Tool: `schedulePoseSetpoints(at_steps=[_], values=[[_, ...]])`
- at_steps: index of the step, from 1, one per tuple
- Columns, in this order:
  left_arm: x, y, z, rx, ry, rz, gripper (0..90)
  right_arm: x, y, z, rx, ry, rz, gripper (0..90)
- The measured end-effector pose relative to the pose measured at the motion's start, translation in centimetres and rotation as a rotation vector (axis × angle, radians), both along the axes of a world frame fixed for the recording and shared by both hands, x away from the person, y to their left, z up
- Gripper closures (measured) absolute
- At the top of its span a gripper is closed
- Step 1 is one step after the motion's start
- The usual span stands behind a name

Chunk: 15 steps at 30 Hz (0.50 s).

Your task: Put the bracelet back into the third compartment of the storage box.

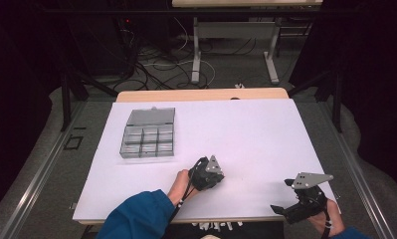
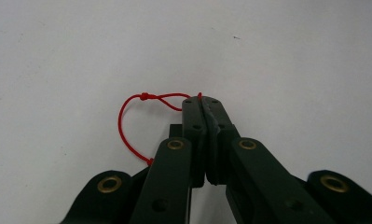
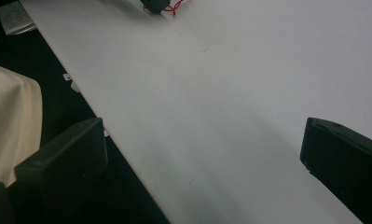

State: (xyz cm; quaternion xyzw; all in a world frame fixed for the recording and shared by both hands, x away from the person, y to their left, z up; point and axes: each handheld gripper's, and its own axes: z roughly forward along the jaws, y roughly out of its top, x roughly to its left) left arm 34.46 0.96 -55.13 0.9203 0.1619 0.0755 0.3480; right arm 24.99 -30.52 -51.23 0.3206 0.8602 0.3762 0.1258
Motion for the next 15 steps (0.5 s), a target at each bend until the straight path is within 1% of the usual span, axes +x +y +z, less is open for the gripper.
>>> schedulePoseSetpoints(at_steps=[1,4,7,8,10,11,15], values=[[-0.1,0.2,0.2,-0.006,-0.008,0.003,89.4,0.0,0.0,0.0,-0.001,-0.001,0.004,0.1],[-0.1,0.4,0.5,-0.008,-0.016,0.009,89.4,0.0,-0.1,0.1,-0.003,0.001,0.015,0.1],[-0.2,0.7,0.9,-0.018,-0.024,0.022,89.4,0.0,-0.1,0.1,-0.007,0.001,0.014,0.1],[-0.3,0.8,1.0,-0.025,-0.025,0.027,89.4,0.0,-0.1,0.0,0.002,0.004,0.006,0.1],[-0.4,1.1,1.2,-0.028,-0.031,0.029,89.4,0.0,0.0,0.0,0.000,-0.002,0.011,0.0],[-0.5,1.4,1.5,-0.030,-0.035,0.028,89.3,0.0,0.0,0.0,0.002,-0.001,0.003,0.0],[-0.8,2.0,1.8,-0.039,-0.034,0.036,89.3,0.0,0.0,0.1,-0.001,-0.003,0.004,0.0]])
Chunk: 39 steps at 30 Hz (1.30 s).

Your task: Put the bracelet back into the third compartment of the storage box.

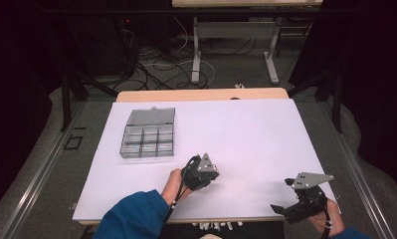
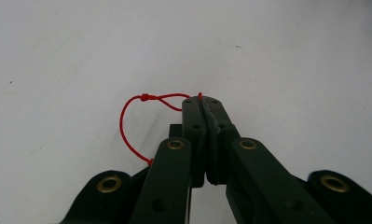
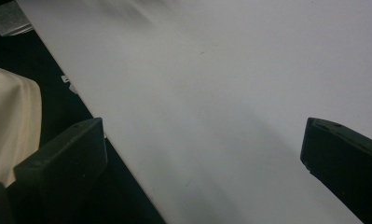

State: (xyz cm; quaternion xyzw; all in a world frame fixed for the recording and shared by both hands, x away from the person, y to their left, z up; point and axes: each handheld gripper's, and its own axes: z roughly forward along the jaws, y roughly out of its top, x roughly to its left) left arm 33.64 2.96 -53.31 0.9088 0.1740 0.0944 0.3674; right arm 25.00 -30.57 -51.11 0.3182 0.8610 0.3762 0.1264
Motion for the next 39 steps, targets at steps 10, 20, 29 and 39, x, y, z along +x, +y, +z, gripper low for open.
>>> schedulePoseSetpoints(at_steps=[10,20,29,39], values=[[-0.1,2.0,0.9,-0.011,-0.003,0.044,89.3,0.0,-0.1,0.0,0.002,0.004,-0.009,0.0],[-0.4,2.7,1.5,-0.007,-0.003,0.048,89.3,0.2,-0.1,-0.1,0.004,0.005,-0.010,0.0],[-0.6,3.9,2.1,-0.016,-0.007,0.082,89.3,0.2,-0.2,-0.2,0.004,-0.002,-0.006,0.0],[-0.6,5.0,2.5,-0.012,-0.001,0.107,89.3,0.3,-0.2,-0.3,0.011,-0.008,-0.013,0.0]])
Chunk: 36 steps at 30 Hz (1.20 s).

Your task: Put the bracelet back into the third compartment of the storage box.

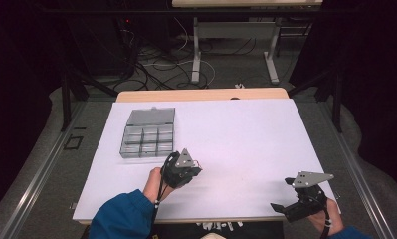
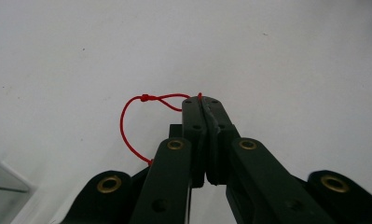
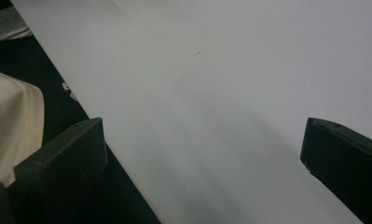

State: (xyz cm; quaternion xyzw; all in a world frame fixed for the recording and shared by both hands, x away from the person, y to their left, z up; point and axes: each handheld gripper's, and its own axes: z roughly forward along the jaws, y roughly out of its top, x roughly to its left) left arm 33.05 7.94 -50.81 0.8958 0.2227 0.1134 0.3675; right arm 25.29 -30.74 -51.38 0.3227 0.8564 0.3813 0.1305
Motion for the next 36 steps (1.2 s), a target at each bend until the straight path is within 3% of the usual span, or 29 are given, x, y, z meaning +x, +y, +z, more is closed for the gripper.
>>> schedulePoseSetpoints(at_steps=[3,10,23,36], values=[[0.0,0.3,0.2,0.002,-0.003,0.006,89.3,0.0,0.1,0.0,0.001,0.016,0.004,0.0],[0.1,0.5,0.5,0.005,-0.004,0.009,89.3,0.1,0.2,0.0,0.000,-0.002,-0.006,0.0],[0.6,1.5,1.3,-0.002,-0.020,0.040,89.3,0.1,0.2,0.1,-0.017,0.006,0.008,0.0],[1.3,2.6,2.0,-0.014,-0.039,0.073,89.3,0.2,0.3,0.0,-0.001,0.007,-0.002,0.0]])
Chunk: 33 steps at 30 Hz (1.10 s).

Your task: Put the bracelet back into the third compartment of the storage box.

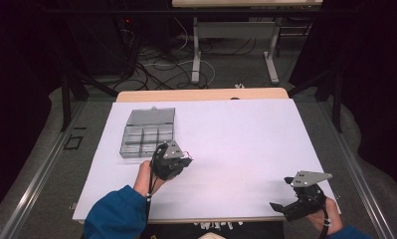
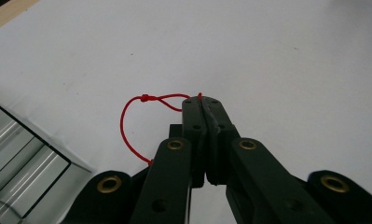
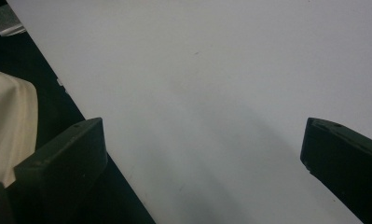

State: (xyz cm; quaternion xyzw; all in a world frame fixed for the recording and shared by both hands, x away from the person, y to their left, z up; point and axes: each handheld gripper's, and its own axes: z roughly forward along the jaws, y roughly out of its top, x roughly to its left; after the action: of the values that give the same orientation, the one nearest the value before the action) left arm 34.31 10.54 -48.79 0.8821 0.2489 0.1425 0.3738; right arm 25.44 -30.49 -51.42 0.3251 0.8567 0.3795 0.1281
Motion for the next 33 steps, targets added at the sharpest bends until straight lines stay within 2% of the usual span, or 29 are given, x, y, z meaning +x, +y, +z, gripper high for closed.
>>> schedulePoseSetpoints(at_steps=[2,3,6,7,20,23,25,29,33], values=[[0.1,0.1,0.1,-0.004,-0.001,0.006,89.3,0.0,0.0,0.0,-0.005,0.003,-0.003,0.0],[0.1,0.3,0.1,-0.001,-0.003,0.009,89.3,0.0,0.1,0.0,-0.009,-0.011,-0.004,0.0],[0.2,0.4,0.2,-0.009,-0.004,0.021,89.3,0.0,0.0,0.1,-0.011,-0.011,0.008,0.0],[0.3,0.5,0.2,-0.009,-0.009,0.025,89.3,0.0,-0.1,0.2,-0.014,0.001,0.008,0.0],[1.3,1.4,1.0,-0.020,-0.025,0.067,89.3,-0.1,-0.1,0.1,-0.011,-0.007,0.007,0.0],[1.7,1.7,1.1,-0.027,-0.031,0.080,89.3,-0.1,-0.1,0.1,-0.013,0.000,0.003,0.0],[2.0,1.9,1.2,-0.036,-0.030,0.090,89.3,-0.1,0.0,0.0,-0.002,-0.016,0.002,0.0],[2.6,2.4,1.4,-0.047,-0.034,0.113,89.3,-0.1,0.0,0.0,-0.006,-0.006,-0.005,0.0],[3.1,2.6,1.6,-0.046,-0.048,0.123,89.3,0.0,0.0,0.0,-0.006,-0.011,0.005,0.0]])
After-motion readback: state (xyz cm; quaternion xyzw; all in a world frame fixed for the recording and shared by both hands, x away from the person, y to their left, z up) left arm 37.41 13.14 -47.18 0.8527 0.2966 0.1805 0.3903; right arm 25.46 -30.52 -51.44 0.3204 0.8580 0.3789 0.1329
